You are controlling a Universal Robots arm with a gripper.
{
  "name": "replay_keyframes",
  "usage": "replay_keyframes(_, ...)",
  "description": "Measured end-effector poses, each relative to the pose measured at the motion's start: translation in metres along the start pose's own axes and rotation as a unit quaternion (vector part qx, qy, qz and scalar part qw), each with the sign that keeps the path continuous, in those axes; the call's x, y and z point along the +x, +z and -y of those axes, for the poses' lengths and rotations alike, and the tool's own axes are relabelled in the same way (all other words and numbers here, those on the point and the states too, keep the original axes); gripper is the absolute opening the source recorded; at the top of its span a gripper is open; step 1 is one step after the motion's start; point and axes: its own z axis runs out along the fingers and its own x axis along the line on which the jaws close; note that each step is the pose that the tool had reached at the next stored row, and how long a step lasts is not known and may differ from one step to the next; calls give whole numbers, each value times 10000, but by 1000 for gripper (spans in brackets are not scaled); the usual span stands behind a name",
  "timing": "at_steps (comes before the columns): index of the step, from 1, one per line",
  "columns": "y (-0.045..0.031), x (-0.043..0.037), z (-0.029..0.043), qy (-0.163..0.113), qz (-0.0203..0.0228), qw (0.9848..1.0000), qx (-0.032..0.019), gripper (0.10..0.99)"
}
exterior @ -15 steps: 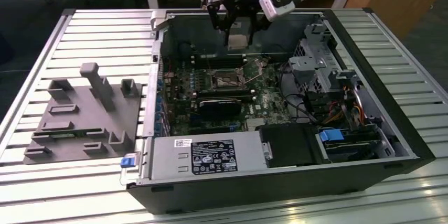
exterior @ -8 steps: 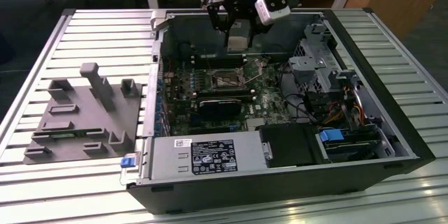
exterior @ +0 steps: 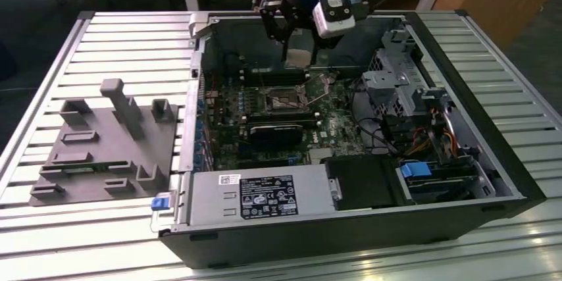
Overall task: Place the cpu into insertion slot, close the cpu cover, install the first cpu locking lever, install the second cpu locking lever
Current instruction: 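Place the cpu into insertion slot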
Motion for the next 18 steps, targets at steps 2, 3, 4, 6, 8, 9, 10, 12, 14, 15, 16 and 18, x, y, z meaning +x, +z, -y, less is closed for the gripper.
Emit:
replay_keyframes(2, 21, 0, 2, 179, 16, 9998, -4, 537)
replay_keyframes(3, 32, -1, 3, 268, 24, 9996, -6, 537)
replay_keyframes(4, 42, -1, 4, 358, 32, 9994, -7, 537)
replay_keyframes(6, 63, -1, 6, 537, 48, 9985, -10, 537)
replay_keyframes(8, 85, -1, 8, 724, 65, 9974, -14, 537)
replay_keyframes(9, 95, -2, 9, 813, 73, 9967, -16, 537)
replay_keyframes(10, 105, -2, 9, 902, 81, 9959, -17, 537)
replay_keyframes(12, 125, -2, 11, 1080, 97, 9941, -21, 537)
replay_keyframes(14, 144, -3, 13, 1258, 113, 9920, -25, 537)
replay_keyframes(15, 154, -3, 14, 1350, 121, 9908, -27, 537)
replay_keyframes(16, 164, -3, 15, 1444, 130, 9894, -28, 537)
replay_keyframes(18, 182, -4, 16, 1621, 145, 9867, -32, 537)
